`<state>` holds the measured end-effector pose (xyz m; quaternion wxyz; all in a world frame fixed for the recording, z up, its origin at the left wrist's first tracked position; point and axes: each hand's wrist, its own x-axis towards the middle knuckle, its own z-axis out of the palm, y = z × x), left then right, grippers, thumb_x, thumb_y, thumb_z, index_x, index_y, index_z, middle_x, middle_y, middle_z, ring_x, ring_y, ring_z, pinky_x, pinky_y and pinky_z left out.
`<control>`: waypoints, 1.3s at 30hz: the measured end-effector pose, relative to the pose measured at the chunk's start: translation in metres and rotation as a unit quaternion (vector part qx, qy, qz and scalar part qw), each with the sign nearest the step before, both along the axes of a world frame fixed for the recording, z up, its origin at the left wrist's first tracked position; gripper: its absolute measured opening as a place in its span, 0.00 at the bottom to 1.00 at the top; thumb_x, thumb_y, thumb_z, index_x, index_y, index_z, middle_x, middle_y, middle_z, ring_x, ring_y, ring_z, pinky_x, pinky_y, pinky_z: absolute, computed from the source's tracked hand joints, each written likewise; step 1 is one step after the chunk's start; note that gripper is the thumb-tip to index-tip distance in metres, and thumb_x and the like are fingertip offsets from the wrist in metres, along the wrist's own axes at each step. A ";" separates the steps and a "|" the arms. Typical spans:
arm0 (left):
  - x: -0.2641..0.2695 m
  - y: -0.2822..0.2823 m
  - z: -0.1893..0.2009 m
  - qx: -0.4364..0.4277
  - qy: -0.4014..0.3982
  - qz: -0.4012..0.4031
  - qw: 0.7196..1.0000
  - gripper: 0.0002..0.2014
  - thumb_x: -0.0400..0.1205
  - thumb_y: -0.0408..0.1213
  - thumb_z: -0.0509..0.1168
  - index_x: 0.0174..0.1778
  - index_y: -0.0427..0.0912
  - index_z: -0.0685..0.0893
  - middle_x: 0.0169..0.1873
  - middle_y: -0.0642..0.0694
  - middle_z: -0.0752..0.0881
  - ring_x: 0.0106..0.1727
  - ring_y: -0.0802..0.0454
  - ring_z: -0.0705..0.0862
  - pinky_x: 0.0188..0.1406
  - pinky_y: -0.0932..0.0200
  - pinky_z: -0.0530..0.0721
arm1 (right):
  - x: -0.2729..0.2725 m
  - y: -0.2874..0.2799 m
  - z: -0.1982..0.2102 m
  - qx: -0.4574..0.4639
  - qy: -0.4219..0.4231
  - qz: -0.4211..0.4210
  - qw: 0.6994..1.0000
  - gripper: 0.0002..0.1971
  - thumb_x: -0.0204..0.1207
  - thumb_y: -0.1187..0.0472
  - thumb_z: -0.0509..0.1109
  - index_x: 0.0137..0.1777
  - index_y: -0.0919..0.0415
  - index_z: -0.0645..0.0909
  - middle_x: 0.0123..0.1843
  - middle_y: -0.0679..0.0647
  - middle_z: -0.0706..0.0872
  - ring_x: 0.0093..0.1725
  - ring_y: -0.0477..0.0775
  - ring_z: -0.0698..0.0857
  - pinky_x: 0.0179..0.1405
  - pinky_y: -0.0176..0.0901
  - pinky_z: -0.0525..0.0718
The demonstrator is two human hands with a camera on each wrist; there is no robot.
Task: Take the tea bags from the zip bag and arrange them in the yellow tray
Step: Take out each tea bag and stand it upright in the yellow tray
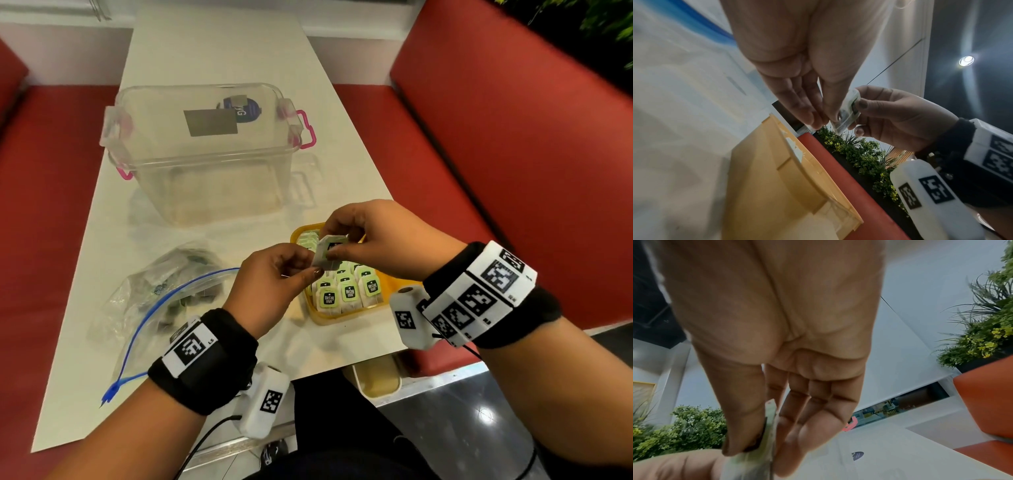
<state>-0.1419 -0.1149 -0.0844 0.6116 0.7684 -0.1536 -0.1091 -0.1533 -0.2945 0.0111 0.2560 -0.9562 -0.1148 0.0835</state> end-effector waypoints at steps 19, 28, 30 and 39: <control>-0.004 -0.006 -0.025 0.142 0.079 0.038 0.986 0.15 0.75 0.40 0.75 0.51 0.46 0.76 0.35 0.46 0.88 0.33 0.48 0.88 0.45 0.40 0.87 | 0.004 -0.040 -0.068 -0.283 0.214 0.035 0.934 0.15 0.76 0.62 0.72 0.62 0.56 0.83 0.56 0.52 0.85 0.51 0.53 0.80 0.41 0.37 0.72; -0.006 -0.007 -0.024 0.130 0.092 0.040 0.986 0.13 0.76 0.39 0.74 0.52 0.46 0.77 0.35 0.43 0.88 0.33 0.47 0.89 0.46 0.40 0.88 | 0.004 -0.031 -0.077 -0.317 0.184 0.065 0.928 0.17 0.75 0.68 0.68 0.63 0.57 0.83 0.58 0.57 0.85 0.58 0.60 0.83 0.42 0.39 0.72; -0.006 -0.006 -0.024 0.124 0.095 0.040 0.987 0.13 0.76 0.38 0.74 0.52 0.47 0.77 0.35 0.42 0.88 0.34 0.46 0.89 0.46 0.40 0.88 | 0.005 -0.032 -0.077 -0.310 0.177 0.044 0.933 0.14 0.73 0.66 0.70 0.59 0.57 0.84 0.50 0.57 0.84 0.50 0.59 0.82 0.35 0.37 0.71; -0.007 -0.007 -0.023 0.123 0.095 0.040 0.987 0.14 0.77 0.38 0.73 0.53 0.46 0.77 0.36 0.41 0.88 0.34 0.46 0.88 0.45 0.41 0.88 | 0.006 -0.034 -0.079 -0.245 0.126 -0.047 0.960 0.25 0.67 0.60 0.80 0.59 0.59 0.72 0.54 0.57 0.81 0.49 0.59 0.82 0.39 0.45 0.74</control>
